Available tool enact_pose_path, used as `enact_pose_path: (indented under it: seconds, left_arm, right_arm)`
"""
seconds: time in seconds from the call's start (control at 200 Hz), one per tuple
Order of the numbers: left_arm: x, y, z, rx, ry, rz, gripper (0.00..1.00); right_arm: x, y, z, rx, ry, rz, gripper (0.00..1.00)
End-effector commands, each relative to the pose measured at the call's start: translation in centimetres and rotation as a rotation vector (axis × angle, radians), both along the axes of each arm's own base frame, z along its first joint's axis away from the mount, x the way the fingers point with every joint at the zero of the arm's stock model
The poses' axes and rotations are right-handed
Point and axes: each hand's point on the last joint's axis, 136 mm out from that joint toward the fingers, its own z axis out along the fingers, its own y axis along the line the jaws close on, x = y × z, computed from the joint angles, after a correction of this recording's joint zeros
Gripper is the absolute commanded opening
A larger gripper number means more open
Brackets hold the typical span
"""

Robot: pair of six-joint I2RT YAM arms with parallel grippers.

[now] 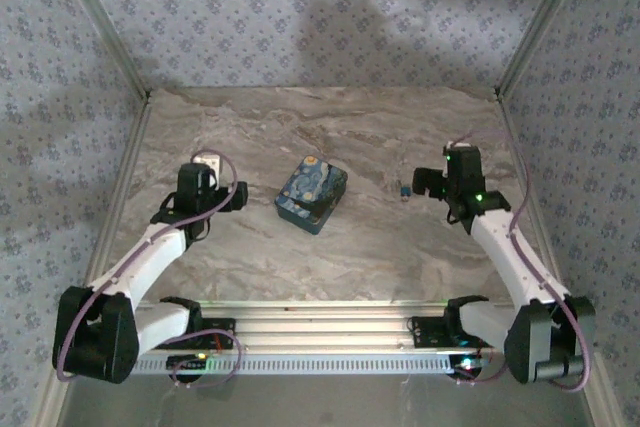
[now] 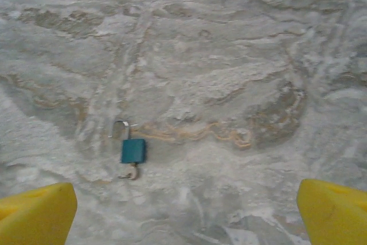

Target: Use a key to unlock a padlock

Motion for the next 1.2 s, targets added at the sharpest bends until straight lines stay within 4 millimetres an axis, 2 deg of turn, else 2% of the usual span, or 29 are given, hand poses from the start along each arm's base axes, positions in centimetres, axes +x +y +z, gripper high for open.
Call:
enact_pose_path:
  seconds: [0.0,0.17,0.395,0.67,0.839,0.924,1.054,1.194]
  left_arm:
    - [1.6,2.7,2.3,0.164,-0.135,0.067,0.98]
    - [1.4,3.7,0.8,0.217,-0.165,0.055,0.98]
    - [1.8,4.7,-0.1,0.123,-0.324,0.095,0.98]
    - [3.5,5.0,0.0,0.137,-0.425,0.077,0.98]
    - [4.8,5.8,-2.0,0.123,-0.388,0.099,0.98]
    - [5.5,6.0,-3.0,0.118,-0.350,0.106,0.98]
    - [6.6,6.8,-3.7,0.048,-0.282,0.098,0.98]
    - [6.6,7.0,-3.7,0.036,-0.281,0.102,0.98]
  right_arm:
    - [0.8,-2.0,1.9,-0.110,-0.189,-0.041,1.00]
    - [-0.3,-3.4,-0.1,-0.155,-0.241,-0.074,1.00]
    - [0.9,-4.7,-1.4,-0.177,-0.342,-0.092,1.00]
    - [2.1,-5.5,-3.5,-0.142,-0.417,-0.086,1.00]
    - [3.1,-5.4,-3.8,-0.129,-0.447,-0.065,1.00]
    - [3.9,-5.3,-4.7,-0.095,-0.432,-0.052,1.00]
    - [5.0,-5.2,-7.0,-0.088,-0.399,-0.043,1.00]
    - [6.1,-5.0,-7.1,-0.140,-0.354,-0.057,1.00]
